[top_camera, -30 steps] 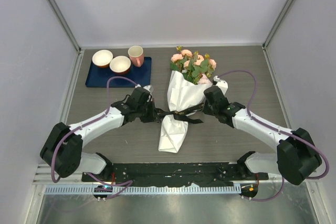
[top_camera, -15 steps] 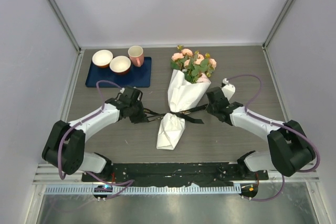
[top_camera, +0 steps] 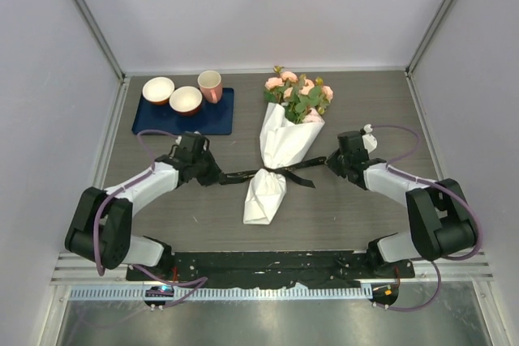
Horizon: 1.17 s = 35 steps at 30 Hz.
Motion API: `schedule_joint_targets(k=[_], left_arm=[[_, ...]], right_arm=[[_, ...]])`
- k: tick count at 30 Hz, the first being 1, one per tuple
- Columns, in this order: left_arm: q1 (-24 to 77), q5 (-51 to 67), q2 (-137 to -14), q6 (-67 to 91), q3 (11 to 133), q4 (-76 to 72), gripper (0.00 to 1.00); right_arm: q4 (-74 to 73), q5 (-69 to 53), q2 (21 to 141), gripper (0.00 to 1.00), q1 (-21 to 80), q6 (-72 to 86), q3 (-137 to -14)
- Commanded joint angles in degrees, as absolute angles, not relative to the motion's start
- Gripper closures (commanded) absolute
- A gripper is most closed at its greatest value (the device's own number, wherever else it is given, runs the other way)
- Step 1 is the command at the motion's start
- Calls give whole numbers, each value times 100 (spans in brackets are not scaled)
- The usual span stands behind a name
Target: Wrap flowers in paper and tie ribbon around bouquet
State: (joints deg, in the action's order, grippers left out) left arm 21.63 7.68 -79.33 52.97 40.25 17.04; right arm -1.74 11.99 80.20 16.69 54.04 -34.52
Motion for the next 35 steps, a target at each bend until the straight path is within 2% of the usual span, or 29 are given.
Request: schedule_joint_targets(k=[1, 6, 9, 10, 11, 12, 13, 14, 15, 18, 20, 21, 23, 24, 28, 30, 35], left_arm=[[1573, -492, -7971, 4764, 3823, 2768, 100], [1573, -369, -8191, 4624, 3946, 2480, 100], [1538, -308, -8183, 4431, 4271, 2802, 100], [1521, -299, -7887, 4386, 4515, 2926, 93], [1512, -395, -7675, 4342, 4631, 3075, 82], [1503, -465, -7438, 4255, 4762, 3285, 58], [1512, -527, -7140, 4202, 4972, 3331, 50], [1512, -519, -6667, 4132, 5123, 3366, 45], [1503, -405, -6445, 4070, 5272, 3410, 39], [1503, 743, -6012, 3841, 6001, 3507, 34], [1512, 1420, -5881, 3902, 6536, 3533, 22], [1512, 2189, -5828, 4015, 6696, 3490, 19], [1512, 3018, -5618, 4594, 6959, 3184, 13], [1512, 3206, -5494, 4797, 7022, 3042, 4], [1512, 3463, -5010, 5615, 7391, 2567, 0], [1512, 3472, -4817, 5870, 7602, 2540, 1], [1512, 3595, -4588, 6310, 7717, 2286, 0]], right_arm=[[-88, 3067, 8287, 100, 783, 5300, -3331], [404, 2839, 8657, 100, 405, 4898, -3497], [573, 2068, 8658, 100, 404, 4177, -3892], [249, 1587, 8570, 100, 422, 3844, -4094], [-328, 1443, 8439, 78, 526, 3710, -4383], [-586, 1354, 8081, 66, 623, 3596, -4516], [-859, 1240, 7894, 49, 702, 3351, -4657], [-1444, 1170, 7745, 14, 773, 3288, -4963], [-1772, 1108, 7473, 9, 887, 3244, -5157], [-3090, 1186, 7068, 9, 1097, 3050, -5931], [-3865, 1378, 6857, 9, 1247, 2936, -6474], [-4085, 1467, 6751, 9, 1387, 2936, -6669], [-4691, 1695, 6487, 8, 1555, 2814, -7308], [-4850, 1635, 6399, 8, 1669, 2760, -7530], [-5352, 1214, 5751, 8, 1688, 2575, -8549], [-5187, 471, 5346, 7, 1679, 2268, -8482], [-4878, 98, 4607, 7, 1688, 2136, -8666]])
